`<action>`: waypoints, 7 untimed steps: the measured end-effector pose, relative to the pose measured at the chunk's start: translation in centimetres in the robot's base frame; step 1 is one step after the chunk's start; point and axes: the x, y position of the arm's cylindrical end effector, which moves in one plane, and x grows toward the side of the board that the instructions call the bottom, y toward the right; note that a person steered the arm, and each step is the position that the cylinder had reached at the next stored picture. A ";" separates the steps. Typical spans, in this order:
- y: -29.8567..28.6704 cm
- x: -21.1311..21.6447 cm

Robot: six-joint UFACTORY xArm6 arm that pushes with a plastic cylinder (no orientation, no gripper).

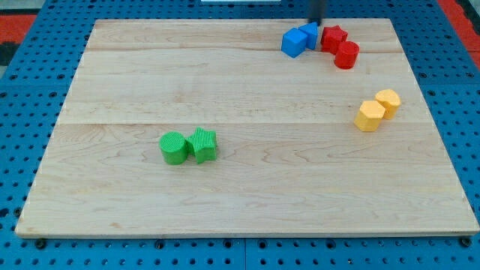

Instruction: Separate blue blocks and red star from red circle

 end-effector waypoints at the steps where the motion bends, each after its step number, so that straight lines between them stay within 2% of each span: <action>1: 7.2 2.9; 2: 2.1 4.7; 3: -4.8 4.4; 4: -7.4 3.4; 5: -7.4 3.5; 7: -5.8 0.7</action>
